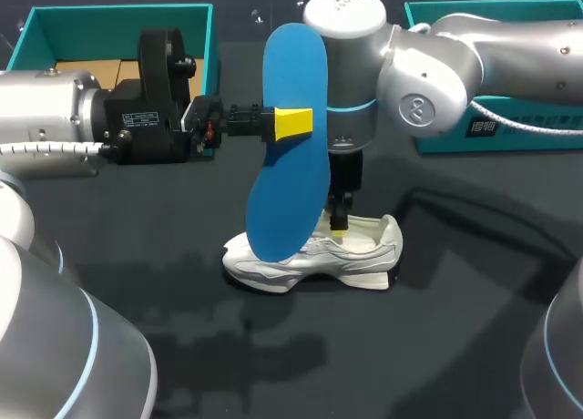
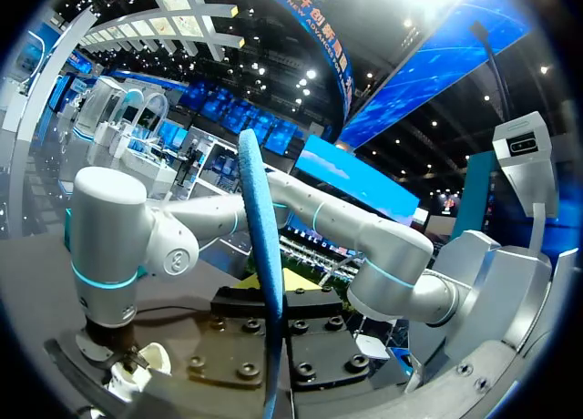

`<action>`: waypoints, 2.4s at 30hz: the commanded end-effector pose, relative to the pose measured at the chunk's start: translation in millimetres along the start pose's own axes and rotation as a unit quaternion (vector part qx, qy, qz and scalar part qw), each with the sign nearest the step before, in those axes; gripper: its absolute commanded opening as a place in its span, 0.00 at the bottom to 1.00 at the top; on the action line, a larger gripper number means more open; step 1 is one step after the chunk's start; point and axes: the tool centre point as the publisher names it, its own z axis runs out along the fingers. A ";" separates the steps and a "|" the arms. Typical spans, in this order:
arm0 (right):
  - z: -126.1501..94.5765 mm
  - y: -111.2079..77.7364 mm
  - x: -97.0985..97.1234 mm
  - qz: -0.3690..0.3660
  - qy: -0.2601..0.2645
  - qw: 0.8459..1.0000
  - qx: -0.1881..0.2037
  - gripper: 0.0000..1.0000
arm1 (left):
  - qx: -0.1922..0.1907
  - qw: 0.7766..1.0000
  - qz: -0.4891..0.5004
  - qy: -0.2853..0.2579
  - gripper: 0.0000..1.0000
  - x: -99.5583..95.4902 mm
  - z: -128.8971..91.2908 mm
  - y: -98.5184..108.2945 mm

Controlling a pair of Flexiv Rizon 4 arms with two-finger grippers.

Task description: Take the shoe out of the shoebox, open the shoe tongue, remove and reinsert the insole, then place the shoe into the shoebox

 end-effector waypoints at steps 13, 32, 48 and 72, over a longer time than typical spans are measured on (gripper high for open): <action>-18.5 -2.3 19.2 0.024 0.012 1.000 -0.002 0.00 | 0.003 1.000 0.000 -0.002 0.00 2.2 4.7 -0.2; -60.5 -3.6 50.6 0.227 0.042 0.971 -0.067 0.00 | 0.003 1.000 0.000 -0.002 0.00 2.2 4.7 -0.2; -64.6 4.8 58.3 0.446 0.052 0.887 -0.105 0.00 | 0.003 1.000 0.000 -0.002 0.00 2.2 4.7 -0.2; -34.0 -1.8 59.4 0.610 0.063 0.773 -0.162 0.00 | 0.003 1.000 0.000 -0.002 0.00 2.2 4.7 -0.2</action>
